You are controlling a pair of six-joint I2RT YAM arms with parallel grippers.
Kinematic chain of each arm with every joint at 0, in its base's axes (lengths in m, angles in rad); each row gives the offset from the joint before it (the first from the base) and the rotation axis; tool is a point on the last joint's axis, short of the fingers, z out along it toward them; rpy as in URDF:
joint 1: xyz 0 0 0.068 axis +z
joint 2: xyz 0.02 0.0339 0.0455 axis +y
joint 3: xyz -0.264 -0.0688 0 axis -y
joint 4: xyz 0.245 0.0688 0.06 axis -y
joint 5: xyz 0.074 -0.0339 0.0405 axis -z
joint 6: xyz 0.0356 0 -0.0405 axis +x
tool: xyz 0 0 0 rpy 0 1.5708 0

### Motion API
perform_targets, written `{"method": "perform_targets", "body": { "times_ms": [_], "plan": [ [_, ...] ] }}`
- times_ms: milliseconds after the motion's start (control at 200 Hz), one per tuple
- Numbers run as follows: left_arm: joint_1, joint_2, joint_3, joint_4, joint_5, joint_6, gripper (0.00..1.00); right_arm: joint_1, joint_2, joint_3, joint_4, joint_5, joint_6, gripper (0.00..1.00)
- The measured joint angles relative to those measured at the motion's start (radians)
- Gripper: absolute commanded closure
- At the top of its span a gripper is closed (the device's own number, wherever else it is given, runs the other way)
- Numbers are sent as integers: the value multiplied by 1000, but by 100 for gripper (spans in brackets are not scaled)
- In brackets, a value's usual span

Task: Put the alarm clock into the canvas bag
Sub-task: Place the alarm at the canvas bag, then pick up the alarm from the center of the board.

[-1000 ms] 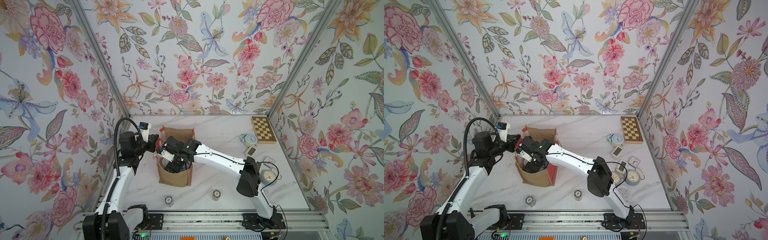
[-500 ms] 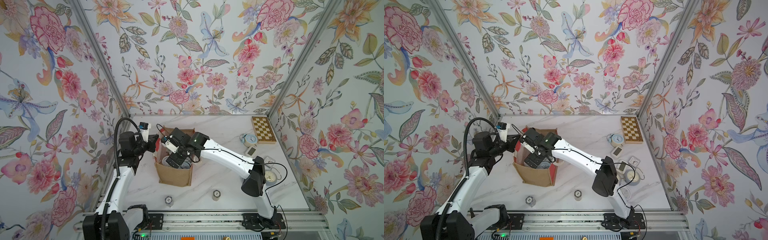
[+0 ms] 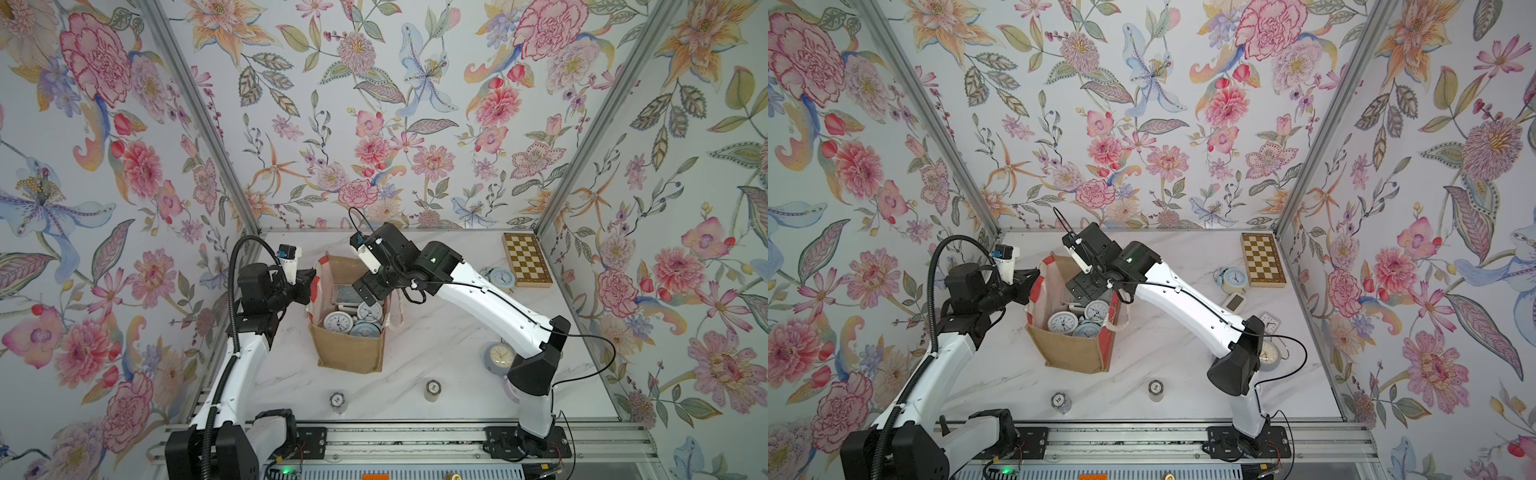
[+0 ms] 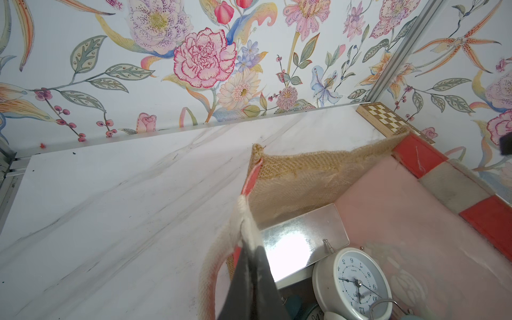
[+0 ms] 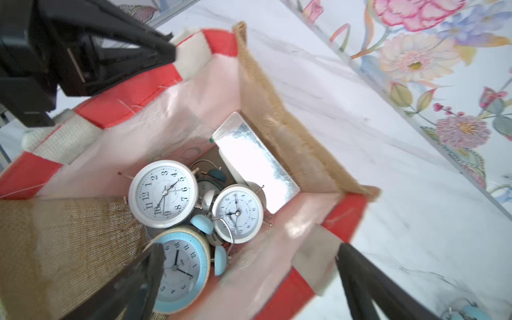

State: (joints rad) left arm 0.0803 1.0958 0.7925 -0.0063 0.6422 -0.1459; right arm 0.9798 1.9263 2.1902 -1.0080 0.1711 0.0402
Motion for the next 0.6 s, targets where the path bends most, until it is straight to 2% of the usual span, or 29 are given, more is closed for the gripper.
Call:
{"method": "perform_targets", "body": {
  "times_ms": [265,600],
  "plan": [
    [0,-1,0,0,-4,0,100,-164,-164,-159,45,55,10,0],
    [0,-6,0,-4,-19,0,100,-532,-291,-487,142,21,56,0]
  ]
}}
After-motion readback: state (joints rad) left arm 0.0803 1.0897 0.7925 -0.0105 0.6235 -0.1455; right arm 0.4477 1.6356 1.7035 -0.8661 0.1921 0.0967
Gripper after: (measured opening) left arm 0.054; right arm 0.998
